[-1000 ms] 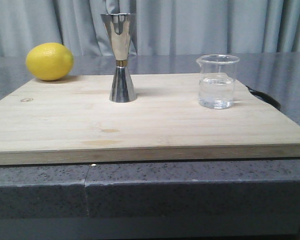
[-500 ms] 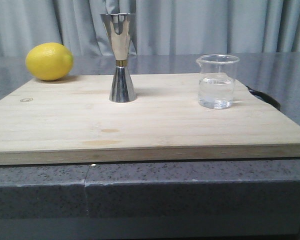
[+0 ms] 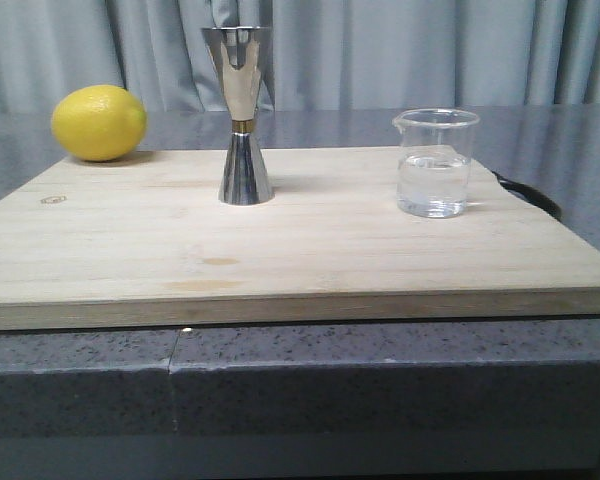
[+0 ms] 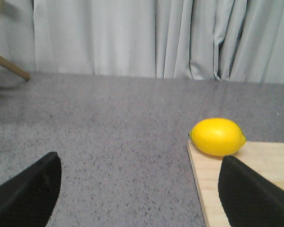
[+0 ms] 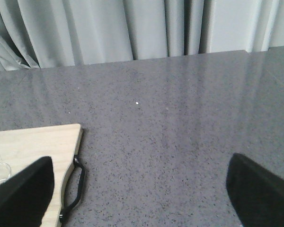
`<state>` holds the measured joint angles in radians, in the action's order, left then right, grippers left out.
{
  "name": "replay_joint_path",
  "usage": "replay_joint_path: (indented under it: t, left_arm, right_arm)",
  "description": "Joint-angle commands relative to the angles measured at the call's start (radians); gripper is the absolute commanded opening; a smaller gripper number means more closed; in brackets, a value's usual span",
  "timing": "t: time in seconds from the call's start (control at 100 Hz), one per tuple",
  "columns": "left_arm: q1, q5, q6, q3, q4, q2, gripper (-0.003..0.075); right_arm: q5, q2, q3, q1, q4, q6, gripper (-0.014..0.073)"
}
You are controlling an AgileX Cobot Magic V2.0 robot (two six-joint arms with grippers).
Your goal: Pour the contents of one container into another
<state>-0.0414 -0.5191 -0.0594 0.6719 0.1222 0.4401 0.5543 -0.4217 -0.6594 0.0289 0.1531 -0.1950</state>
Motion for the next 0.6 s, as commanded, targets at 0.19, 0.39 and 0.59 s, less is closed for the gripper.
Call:
replay_joint_path:
  t: [0.19,0.39,0.59]
  left_arm:
    - [-0.002,-0.087,0.003,0.18,0.031,0.259,0.0617]
    - [-0.002,-0.099,-0.027,0.181,0.082,0.39,0.0617]
    - [-0.002,-0.111,-0.332,0.181,0.32,0.513,0.0617]
  right_arm:
    - [0.14,-0.135,-0.124,-0.004,0.008,0.001,0.0671]
    - [0.141,-0.176,-0.124,-0.004,0.008,0.001,0.0671]
    - [0.136,-0.191,-0.122,-0.004,0.008,0.001,0.0671]
